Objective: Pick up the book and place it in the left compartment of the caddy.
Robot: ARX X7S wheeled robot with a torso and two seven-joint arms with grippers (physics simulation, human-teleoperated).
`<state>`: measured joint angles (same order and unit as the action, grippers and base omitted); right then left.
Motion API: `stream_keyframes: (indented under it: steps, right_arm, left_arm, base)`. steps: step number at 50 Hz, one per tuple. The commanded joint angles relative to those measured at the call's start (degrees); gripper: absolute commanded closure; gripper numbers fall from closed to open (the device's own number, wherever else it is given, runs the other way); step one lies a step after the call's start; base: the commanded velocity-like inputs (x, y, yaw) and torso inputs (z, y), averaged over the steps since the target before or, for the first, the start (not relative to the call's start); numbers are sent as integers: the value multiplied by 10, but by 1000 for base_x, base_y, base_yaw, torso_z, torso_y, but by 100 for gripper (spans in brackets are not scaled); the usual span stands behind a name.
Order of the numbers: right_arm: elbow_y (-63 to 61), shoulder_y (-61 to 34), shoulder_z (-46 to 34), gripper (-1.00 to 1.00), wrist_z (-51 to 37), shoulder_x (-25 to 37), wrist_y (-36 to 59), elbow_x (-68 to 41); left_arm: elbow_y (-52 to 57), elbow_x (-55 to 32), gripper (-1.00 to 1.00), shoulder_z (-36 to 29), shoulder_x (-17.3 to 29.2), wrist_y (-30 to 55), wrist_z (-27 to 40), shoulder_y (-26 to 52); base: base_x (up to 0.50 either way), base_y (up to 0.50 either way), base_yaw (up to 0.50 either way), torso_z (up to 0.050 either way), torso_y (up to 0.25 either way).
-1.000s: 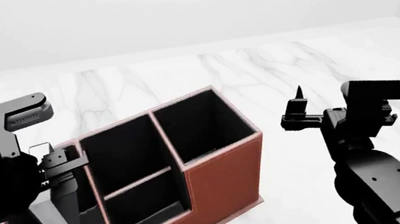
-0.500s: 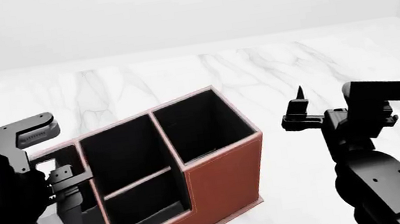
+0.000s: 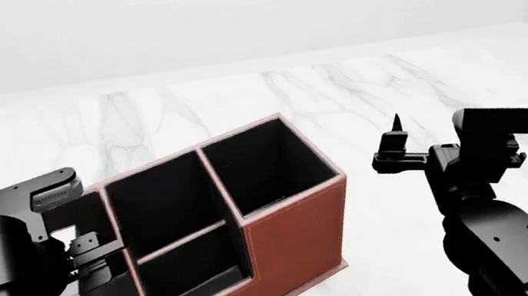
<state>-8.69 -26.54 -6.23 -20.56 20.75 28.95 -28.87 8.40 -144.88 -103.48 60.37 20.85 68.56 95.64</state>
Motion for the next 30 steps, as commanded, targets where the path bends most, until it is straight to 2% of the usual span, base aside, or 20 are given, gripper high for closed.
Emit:
stream_keyframes:
  steps: [1,29,30]
  right_arm:
    - [-2,0,-1,-100,-1,1,0,-2]
    - [-4,1,-2,-100,-3,3,-2,-6]
    - [-4,1,-2,-100,-3,3,-2,-6]
  left_arm:
    - [-17,17,100,-3,1,-9,-6,1]
    - [-30,33,100,-6,5,-29,-36,-30]
    - [-28,32,-100,-6,6,-33,-36,-32]
  base:
    - [0,0,0,0,0]
    - [0,0,0,0,1]
    - [0,0,0,0,0]
